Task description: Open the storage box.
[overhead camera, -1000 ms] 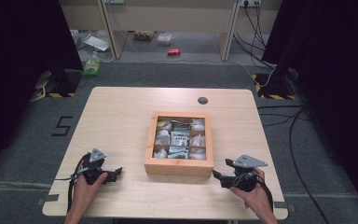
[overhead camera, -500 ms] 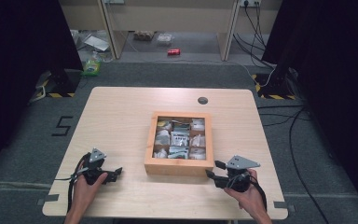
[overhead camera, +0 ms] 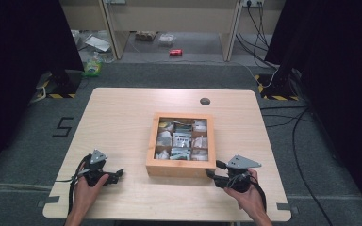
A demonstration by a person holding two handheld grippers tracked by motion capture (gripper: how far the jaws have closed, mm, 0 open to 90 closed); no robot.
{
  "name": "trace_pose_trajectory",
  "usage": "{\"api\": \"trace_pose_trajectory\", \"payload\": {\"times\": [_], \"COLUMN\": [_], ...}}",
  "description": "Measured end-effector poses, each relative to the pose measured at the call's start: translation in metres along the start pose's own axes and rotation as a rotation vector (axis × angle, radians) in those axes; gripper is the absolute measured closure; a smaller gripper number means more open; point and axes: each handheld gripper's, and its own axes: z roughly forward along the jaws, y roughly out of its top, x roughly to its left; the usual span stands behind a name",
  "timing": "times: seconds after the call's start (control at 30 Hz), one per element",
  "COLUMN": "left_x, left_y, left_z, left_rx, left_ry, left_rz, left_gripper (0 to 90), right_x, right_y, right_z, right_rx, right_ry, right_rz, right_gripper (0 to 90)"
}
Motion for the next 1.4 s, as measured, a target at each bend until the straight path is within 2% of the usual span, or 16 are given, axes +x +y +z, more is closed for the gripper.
{"api": "trace_pose_trajectory", "payload": {"times": [0.7, 0.8, 0.83, 1.07, 1.1, 1.13, 1.23, 1.4], "left_x": [0.0, 0.0, 0.0, 0.0, 0.0, 0.0, 0.0, 0.0], "left_y": [0.0, 0.0, 0.0, 0.0, 0.0, 0.0, 0.0, 0.0], "left_z": [0.0, 0.0, 0.0, 0.0, 0.0, 0.0, 0.0, 0.0], "left_rx": [-0.001, 0.0, 0.0, 0.0, 0.0, 0.0, 0.0, 0.0], "left_ry": [0.0, 0.0, 0.0, 0.0, 0.0, 0.0, 0.0, 0.0], "left_rz": [0.0, 0.0, 0.0, 0.0, 0.0, 0.0, 0.0, 0.0], "left_gripper": [0.0, 0.0, 0.0, 0.0, 0.0, 0.0, 0.0, 0.0], "right_x": [0.002, 0.003, 0.002, 0.003, 0.003, 0.002, 0.002, 0.001], "right_y": [0.003, 0.004, 0.006, 0.013, 0.015, 0.016, 0.019, 0.022], "right_z": [-0.001, -0.002, -0.003, -0.007, -0.008, -0.008, -0.005, -0.002], "right_rx": [-0.025, -0.036, -0.055, -0.094, -0.104, -0.11, -0.117, -0.12], "right_ry": [-0.003, 0.002, 0.011, 0.016, 0.0, 0.004, 0.011, 0.009], "right_rz": [0.017, 0.024, 0.038, 0.037, 0.019, 0.024, 0.04, 0.034], "right_gripper": [43.6, 43.4, 43.5, 43.7, 46.7, 46.7, 46.7, 47.7]}}
